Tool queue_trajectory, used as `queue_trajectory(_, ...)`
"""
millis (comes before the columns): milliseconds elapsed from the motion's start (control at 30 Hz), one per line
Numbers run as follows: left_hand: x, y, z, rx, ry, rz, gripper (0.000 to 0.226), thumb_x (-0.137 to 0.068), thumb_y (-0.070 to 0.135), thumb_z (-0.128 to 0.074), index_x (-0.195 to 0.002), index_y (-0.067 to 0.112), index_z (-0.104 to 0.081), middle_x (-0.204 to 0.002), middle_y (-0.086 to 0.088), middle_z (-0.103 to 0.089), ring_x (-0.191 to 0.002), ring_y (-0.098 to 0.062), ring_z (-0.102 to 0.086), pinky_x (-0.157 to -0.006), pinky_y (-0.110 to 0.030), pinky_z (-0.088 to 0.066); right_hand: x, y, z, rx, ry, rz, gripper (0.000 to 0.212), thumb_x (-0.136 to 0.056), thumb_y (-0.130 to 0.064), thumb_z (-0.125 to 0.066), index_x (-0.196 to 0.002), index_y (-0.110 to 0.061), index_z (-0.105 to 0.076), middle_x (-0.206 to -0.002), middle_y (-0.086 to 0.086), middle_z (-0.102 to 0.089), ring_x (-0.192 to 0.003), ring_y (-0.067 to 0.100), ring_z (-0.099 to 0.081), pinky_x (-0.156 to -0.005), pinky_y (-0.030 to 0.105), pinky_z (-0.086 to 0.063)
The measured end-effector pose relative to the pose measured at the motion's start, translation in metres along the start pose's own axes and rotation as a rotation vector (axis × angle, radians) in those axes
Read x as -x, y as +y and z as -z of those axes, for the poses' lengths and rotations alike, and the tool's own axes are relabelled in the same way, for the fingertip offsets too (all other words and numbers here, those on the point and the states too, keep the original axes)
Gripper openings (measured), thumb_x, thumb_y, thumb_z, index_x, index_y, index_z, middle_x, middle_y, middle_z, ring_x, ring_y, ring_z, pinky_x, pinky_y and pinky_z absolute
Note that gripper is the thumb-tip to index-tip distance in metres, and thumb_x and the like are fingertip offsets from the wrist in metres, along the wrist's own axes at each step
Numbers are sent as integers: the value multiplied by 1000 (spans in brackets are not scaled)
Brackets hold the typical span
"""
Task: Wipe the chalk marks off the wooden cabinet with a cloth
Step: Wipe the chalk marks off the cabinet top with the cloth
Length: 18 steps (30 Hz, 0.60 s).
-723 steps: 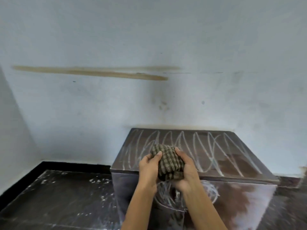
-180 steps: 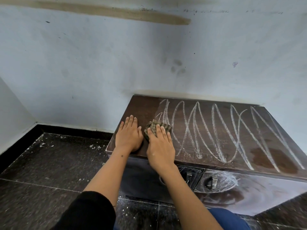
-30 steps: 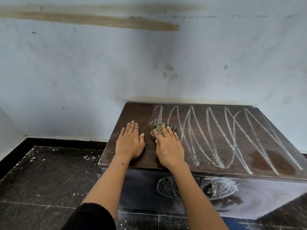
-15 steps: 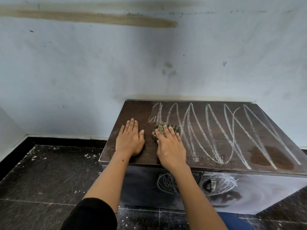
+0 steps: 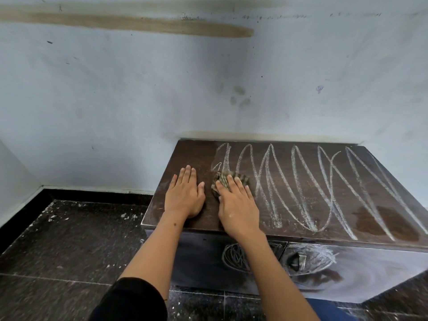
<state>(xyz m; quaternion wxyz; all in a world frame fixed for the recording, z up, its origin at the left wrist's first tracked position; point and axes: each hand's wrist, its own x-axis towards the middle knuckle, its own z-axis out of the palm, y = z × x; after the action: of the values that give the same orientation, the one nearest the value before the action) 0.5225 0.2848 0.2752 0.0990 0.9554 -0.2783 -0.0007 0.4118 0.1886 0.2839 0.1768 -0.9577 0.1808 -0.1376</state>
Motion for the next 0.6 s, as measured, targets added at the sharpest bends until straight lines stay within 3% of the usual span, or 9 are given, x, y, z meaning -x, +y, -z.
queue_trajectory(100,0,0,1,-4,2,2,56,-101,36,-17,-150,10,-8,-159,-4,-2,-146,-15,1,-118,-33,2,-19,2,0,5,-42,17,46,-102,-24,-28,-148,-26,-25,-159,0,-12,-146,15,-4,-119,33,-2)
queue_trajectory(333,-2,-1,-2,-1,12,1,57,-101,37,-16,-150,10,-6,-159,-4,-1,-146,-15,3,-118,-33,2,41,-12,-3,7,77,-30,51,-101,-19,-29,-150,-28,-18,-159,0,-5,-146,15,2,-115,30,8)
queue_trajectory(600,-1,-1,-2,6,10,3,56,-101,36,-17,-150,10,-6,-159,-4,-1,-146,-15,2,-118,-33,1,-44,-9,-13,27,-14,-48,50,-100,-21,-31,-149,-24,-22,-159,3,-10,-146,19,-2,-120,36,-1)
